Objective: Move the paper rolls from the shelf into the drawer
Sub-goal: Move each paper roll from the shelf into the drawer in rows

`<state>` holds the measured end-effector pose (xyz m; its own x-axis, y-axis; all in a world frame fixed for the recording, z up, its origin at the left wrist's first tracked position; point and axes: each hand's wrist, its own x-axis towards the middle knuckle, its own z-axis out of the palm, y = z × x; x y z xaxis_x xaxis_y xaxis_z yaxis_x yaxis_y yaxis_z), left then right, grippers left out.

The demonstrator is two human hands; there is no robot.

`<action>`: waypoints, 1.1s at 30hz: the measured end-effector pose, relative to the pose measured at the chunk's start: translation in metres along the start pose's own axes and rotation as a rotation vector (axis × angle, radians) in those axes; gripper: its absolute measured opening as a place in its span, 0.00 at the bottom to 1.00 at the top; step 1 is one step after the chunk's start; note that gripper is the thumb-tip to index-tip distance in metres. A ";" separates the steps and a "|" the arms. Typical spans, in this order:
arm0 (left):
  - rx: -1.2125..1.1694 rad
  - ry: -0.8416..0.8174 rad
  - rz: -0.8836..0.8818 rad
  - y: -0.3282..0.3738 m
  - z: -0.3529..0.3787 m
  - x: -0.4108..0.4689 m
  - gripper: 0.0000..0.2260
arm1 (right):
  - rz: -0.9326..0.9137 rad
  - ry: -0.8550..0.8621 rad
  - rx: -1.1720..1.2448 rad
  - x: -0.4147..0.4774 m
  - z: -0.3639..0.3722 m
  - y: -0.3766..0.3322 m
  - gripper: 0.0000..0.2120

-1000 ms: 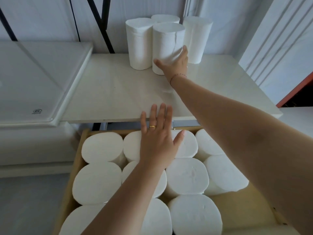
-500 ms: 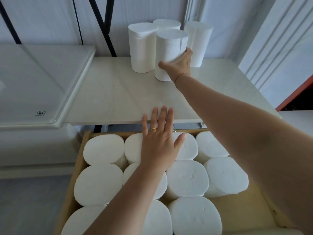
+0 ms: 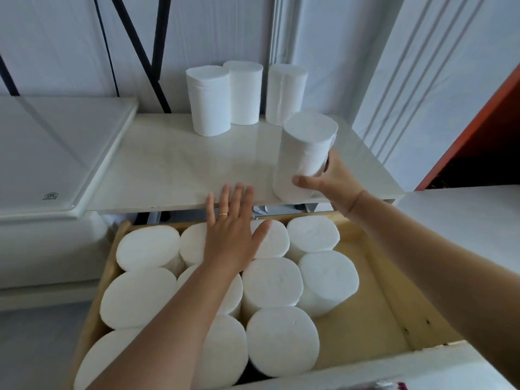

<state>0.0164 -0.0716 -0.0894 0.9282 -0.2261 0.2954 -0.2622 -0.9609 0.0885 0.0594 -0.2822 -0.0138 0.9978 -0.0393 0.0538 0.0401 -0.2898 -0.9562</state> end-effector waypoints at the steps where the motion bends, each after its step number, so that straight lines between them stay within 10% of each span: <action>1: 0.001 -0.001 0.001 0.000 0.000 0.000 0.37 | -0.002 -0.017 -0.001 -0.010 -0.009 0.001 0.41; 33: -0.167 -0.304 0.411 0.043 0.004 -0.026 0.30 | 0.154 -0.418 -0.275 -0.106 -0.094 0.080 0.49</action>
<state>-0.0182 -0.1078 -0.0968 0.7684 -0.6380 0.0504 -0.6353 -0.7508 0.1808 -0.0478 -0.3913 -0.0693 0.9294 0.2675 -0.2542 -0.0678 -0.5533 -0.8302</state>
